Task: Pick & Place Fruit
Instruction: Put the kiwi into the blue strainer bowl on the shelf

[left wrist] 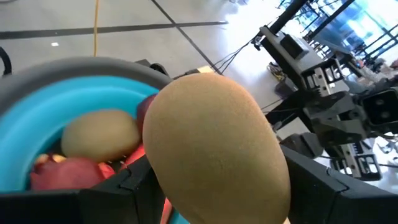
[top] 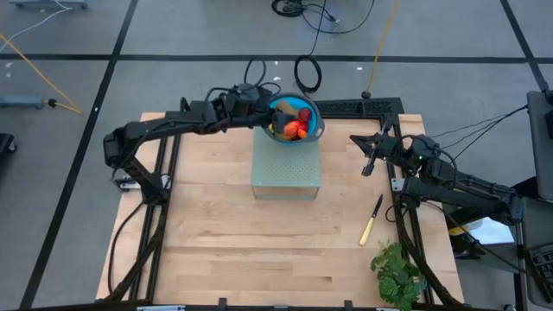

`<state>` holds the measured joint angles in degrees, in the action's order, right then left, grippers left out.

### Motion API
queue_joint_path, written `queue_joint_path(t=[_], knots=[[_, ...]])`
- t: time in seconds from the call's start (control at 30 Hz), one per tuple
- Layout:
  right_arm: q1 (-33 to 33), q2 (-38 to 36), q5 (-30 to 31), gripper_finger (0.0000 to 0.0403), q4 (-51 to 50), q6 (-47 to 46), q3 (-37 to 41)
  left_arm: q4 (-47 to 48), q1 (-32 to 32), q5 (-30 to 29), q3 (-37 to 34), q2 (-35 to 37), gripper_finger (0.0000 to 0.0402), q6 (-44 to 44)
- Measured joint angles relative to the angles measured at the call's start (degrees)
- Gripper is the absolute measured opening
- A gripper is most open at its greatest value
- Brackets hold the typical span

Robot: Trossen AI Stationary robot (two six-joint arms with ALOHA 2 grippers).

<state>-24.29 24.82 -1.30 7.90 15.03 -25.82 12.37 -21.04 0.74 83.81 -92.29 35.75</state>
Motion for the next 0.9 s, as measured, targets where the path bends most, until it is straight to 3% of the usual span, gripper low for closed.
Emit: queue_joint_path(t=[0.33, 0.63, 0.9], knots=[[0.0, 0.0, 0.0, 0.0004, 0.0, 0.0, 0.0, 2.9, -2.2, 1.3, 1.3, 0.0, 0.025, -5.7], [0.0, 0.0, 1.5, 0.0004, 0.0, 0.0, 0.0, 9.5, -2.2, -4.1, 7.4, -0.5, 0.025, -13.3], [0.0, 0.0, 4.5, 0.0004, 0.0, -0.8, 0.0, 10.9, -2.1, -7.3, 8.3, -0.5, 0.025, -16.6]])
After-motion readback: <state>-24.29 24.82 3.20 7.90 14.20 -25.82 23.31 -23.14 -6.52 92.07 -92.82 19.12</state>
